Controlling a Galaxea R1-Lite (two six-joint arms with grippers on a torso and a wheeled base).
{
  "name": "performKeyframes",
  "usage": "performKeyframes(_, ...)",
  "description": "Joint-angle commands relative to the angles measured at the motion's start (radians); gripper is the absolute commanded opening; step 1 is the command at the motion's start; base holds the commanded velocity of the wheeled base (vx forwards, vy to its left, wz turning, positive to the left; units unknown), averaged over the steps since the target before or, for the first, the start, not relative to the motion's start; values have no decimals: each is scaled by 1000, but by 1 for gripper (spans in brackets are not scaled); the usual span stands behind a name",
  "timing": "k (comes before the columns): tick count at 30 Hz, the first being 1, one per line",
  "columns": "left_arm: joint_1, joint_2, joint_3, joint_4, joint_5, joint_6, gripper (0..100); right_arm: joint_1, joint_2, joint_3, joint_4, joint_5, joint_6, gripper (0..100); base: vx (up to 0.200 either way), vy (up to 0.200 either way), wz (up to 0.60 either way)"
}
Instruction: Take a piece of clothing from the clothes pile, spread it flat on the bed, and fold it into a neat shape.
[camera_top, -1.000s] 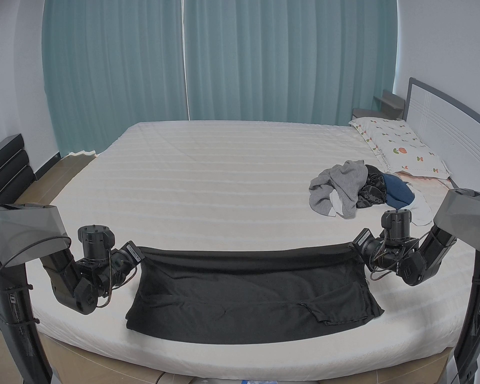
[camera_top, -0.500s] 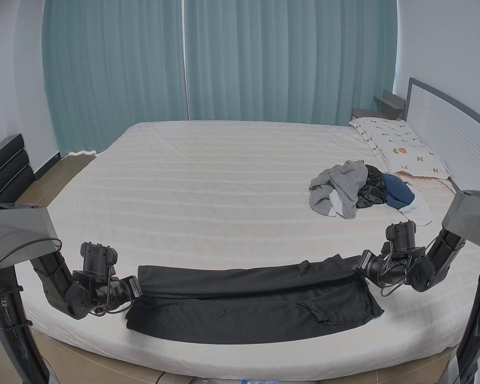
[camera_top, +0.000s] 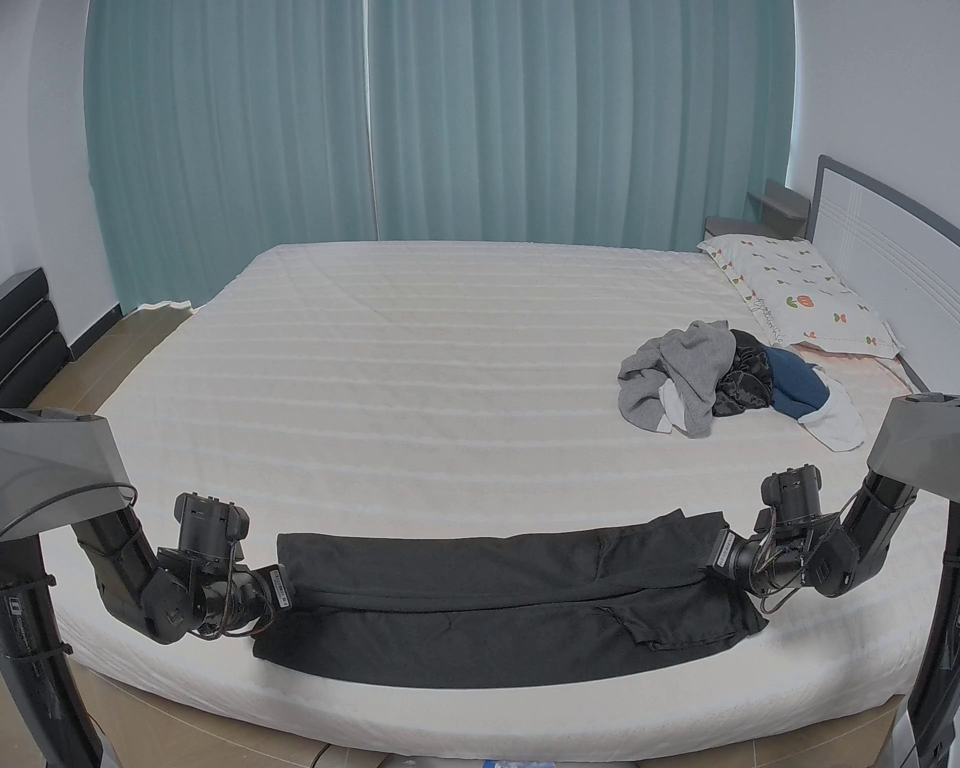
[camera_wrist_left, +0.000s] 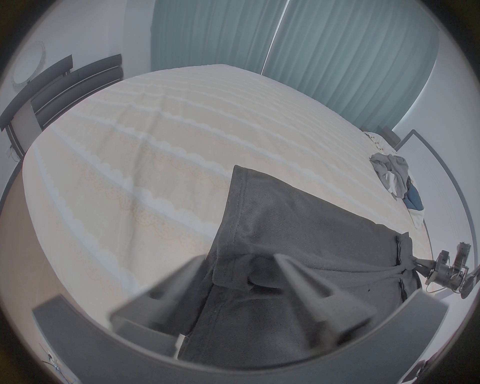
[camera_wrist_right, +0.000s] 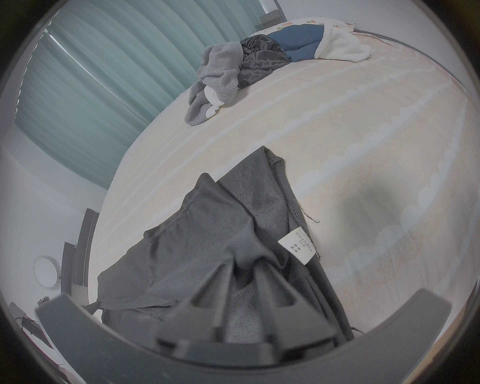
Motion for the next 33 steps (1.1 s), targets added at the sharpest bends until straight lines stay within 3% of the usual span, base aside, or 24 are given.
performKeyframes(1,0,-11,2,0,0,-1,100,-2,-33,0,0,3,1,100,0,0,0)
performKeyframes(10,34,-95,-15,1,-8,-24,100,-68,-107,-17,-1,20,15,100,0,0,0)
performKeyframes(16,52,-68,-76,1,-46,-118,100,-91,-98,-49,0,74,83,100,0,0,0)
performKeyframes(19,64,21,-142,0,-89,-190,100,-100,-92,-67,2,120,133,100,0,0,0)
performKeyframes(22,75,97,-196,-4,-88,-193,100,-122,-78,-87,3,160,153,100,0,0,0)
performKeyframes(28,78,170,-267,-4,-84,-191,100,-143,-47,-116,3,177,176,100,0,0,0)
performKeyframes(29,81,184,-277,-4,-81,-190,0,-145,-41,-123,3,177,182,100,0,0,0)
performKeyframes(33,103,190,-290,-7,-75,-191,0,-146,-23,-149,2,178,210,100,0,0,0)
